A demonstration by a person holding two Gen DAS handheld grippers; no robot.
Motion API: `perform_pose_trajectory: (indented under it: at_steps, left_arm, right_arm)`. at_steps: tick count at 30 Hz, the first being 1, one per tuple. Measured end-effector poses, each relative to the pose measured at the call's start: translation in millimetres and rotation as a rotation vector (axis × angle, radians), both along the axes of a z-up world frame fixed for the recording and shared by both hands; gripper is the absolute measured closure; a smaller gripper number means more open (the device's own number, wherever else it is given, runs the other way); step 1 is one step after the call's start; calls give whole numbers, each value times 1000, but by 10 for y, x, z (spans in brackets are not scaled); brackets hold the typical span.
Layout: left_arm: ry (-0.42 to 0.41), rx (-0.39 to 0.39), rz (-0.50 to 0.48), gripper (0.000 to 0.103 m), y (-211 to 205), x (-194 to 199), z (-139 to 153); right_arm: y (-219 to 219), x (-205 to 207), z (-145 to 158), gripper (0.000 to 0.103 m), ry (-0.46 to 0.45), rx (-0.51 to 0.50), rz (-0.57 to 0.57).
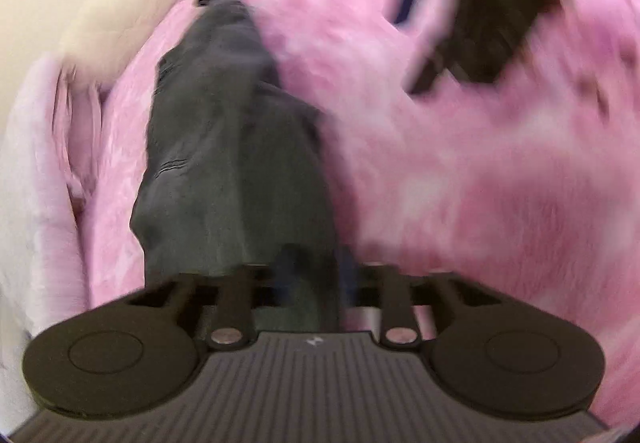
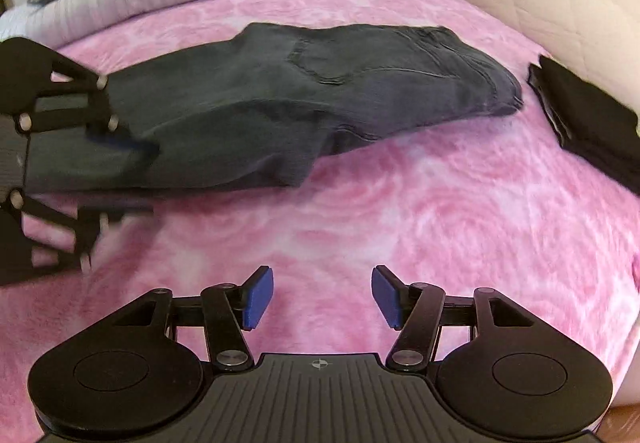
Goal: Fold clothes
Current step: 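Fold the jeans end over toward the right gripper and lay it down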
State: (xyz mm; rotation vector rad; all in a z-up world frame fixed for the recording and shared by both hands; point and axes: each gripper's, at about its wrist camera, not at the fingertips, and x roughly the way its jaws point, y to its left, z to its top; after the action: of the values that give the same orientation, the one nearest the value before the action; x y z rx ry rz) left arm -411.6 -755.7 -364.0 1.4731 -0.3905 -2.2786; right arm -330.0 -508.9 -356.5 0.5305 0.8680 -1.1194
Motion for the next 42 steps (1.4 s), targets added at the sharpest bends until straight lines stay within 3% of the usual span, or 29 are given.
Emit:
perform_pose_trajectory:
  at_steps: [2,4,7,10,18,22,23,25,28,31,35,38,39,42]
  left_arm:
    - [80,101,146,98,-304,35,212]
    - [121,150,242,99,-601,108,327]
    - [112,135,185,99,-684,130,379]
    - [75,123,124,99,-626,116,332]
    - [120,139,147,101,-718,128,297]
    - [126,121,154,101,-719,170,300]
    - [123,116,147,101,-705,172,293]
    - [121,115,123,101,-656,165,287]
    - [108,112,62,101,-532,142,266]
    - [80,110,-4,101,-373,119,206]
    - [56,97,-73,99,-192,119,145]
    - [40,50,-122,91,-78,125,96]
    - [35,32,-135,85,-54,124,67]
    - [7,-2,-174,80,-30,80,-34]
  right_arm:
    - [-10,10,31,43,-50,-17,8]
    - [-20,81,58,39,-100,-42,23]
    - [-114,218,17,37,-144,-49,2]
    - [-187,227,-16,35,-205,-33,-89]
    - [-573,469,-158,30,-290,-69,-197]
    - [-764,491,-316,29,-310,-92,-327]
    - [-772,456,-313,31,-313,-99,-347]
    - [-714,365,-235,75,-294,-117,-350]
    - [-458,330,-27,97,-182,-151,-275]
    - [-210,376,104,103,-58,-167,-203]
    - [-119,228,31,103,-78,-62,-278]
    - [-64,268,92,102,-91,-90,-230]
    - [-71,314,95,95,-87,-105,-202]
    - [-162,462,32,55,-39,-157,-155]
